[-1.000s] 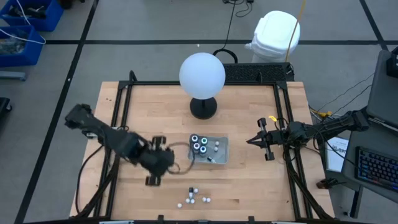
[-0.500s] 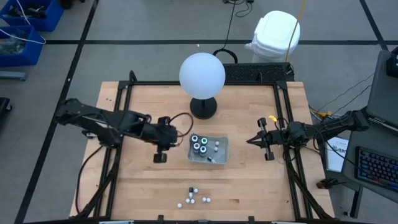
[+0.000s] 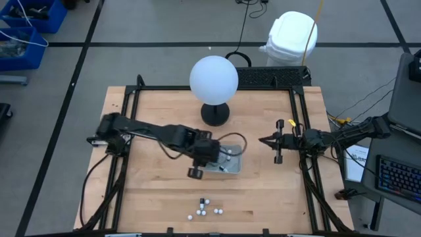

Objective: Pick & Place food coloring
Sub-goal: Put the small orange food coloring bottle into the gray bin

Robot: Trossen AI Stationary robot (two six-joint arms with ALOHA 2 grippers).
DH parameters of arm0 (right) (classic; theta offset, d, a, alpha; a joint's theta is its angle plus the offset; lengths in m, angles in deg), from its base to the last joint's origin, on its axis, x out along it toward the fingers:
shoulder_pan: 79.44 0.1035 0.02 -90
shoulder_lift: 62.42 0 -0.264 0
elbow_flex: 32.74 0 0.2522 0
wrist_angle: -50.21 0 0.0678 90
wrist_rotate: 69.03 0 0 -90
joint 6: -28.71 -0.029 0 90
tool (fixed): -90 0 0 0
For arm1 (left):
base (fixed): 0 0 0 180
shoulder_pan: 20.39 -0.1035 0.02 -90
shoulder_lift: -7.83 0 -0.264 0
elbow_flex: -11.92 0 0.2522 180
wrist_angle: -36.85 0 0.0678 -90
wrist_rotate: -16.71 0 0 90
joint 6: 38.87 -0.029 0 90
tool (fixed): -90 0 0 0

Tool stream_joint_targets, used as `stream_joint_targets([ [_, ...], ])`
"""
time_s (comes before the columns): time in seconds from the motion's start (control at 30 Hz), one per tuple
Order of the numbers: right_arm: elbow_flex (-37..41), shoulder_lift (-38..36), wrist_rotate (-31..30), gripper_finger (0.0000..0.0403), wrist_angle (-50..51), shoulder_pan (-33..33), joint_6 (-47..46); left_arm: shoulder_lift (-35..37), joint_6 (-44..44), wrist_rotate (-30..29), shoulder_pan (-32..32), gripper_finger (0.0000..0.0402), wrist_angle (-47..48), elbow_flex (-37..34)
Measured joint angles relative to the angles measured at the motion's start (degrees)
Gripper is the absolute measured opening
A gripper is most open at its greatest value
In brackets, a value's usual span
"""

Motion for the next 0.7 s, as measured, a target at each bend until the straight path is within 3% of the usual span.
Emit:
stream_joint_targets([
  [0.23, -0.02, -0.02, -2.47, 0.0, -2.89, 0.0, 5.32, -10.59, -6.28, -2.1, 0.04, 0.0069, -1.02, 12.2],
  [0.43, -0.02, -0.03, -2.38, 0.0, -3.6, 0.0, 5.05, -17.45, -10.15, -8.88, -1.21, 0.0069, -3.15, 15.62],
  [0.7, -0.02, -0.04, -2.14, 0.0, -3.53, 0.0, 2.15, -22.32, -10.31, -6.85, -4.84, 0.0069, -4.79, 19.37],
])
